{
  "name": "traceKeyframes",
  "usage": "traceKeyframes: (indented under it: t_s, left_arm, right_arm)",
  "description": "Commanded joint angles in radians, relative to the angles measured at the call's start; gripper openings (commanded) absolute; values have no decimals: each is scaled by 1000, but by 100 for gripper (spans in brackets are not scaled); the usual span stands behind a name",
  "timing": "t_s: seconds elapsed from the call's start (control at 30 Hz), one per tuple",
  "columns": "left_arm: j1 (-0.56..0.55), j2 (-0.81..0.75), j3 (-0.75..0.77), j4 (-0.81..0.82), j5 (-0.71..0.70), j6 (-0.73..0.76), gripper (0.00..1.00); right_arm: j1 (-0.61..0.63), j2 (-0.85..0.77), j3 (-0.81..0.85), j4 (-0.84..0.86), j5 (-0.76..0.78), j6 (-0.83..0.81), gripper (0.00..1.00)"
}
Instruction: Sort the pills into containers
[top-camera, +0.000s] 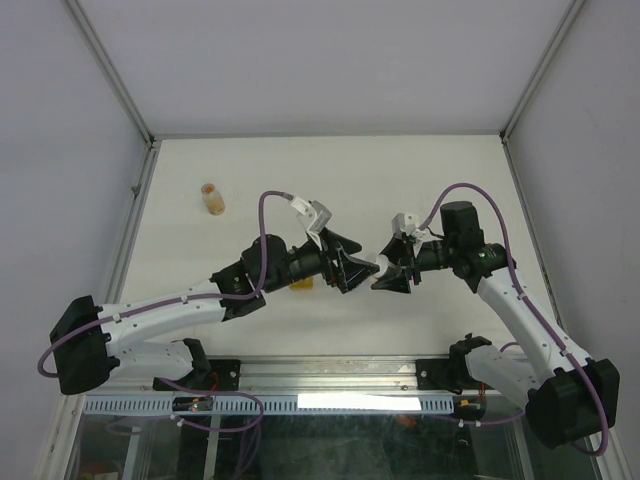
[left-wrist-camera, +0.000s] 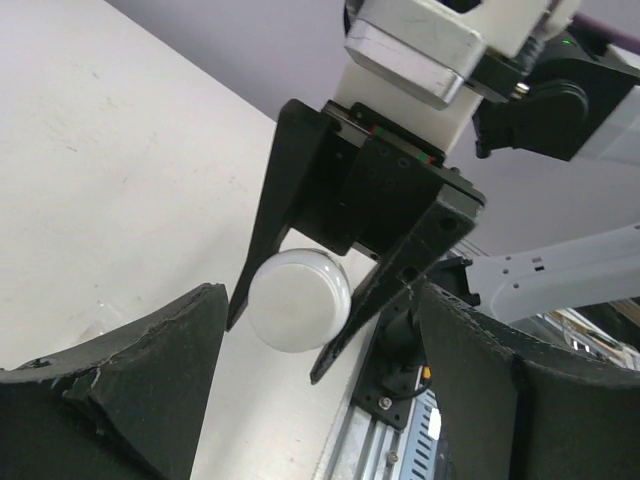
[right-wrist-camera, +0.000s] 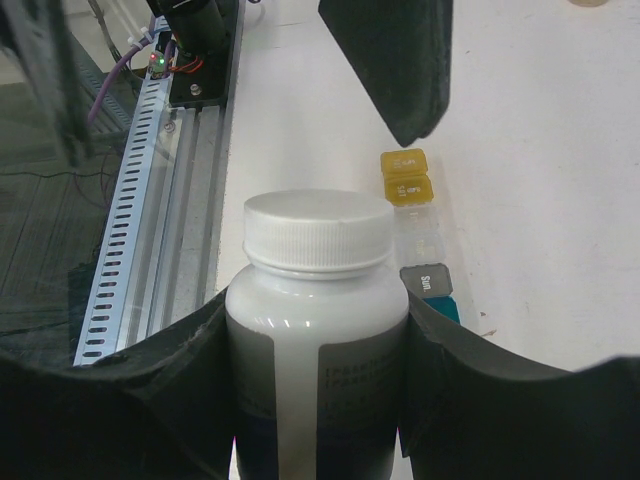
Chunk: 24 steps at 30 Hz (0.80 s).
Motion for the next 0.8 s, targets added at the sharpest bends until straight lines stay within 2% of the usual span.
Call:
traceKeyframes:
  t_s: [0.0, 0.2, 0.37, 0.63, 0.77]
  left_arm:
    - [-9, 40, 76, -75, -58, 25, 77]
    - [-9, 79, 120, -96, -30, 42, 71]
    - [-9, 98, 134, -99, 8, 44, 61]
    - [-8, 115, 138, -102, 83, 64, 38]
    - [15, 142, 135, -85, 219, 127, 27]
  right_arm:
    - [-4, -3, 40, 40, -23, -12, 0]
    - [-4, -3, 40, 40, -22, -12, 0]
    - [-4, -4, 40, 39, -21, -12, 0]
    - [-5, -4, 40, 40, -21, -12, 0]
    - [-5, -5, 40, 39, -22, -10, 0]
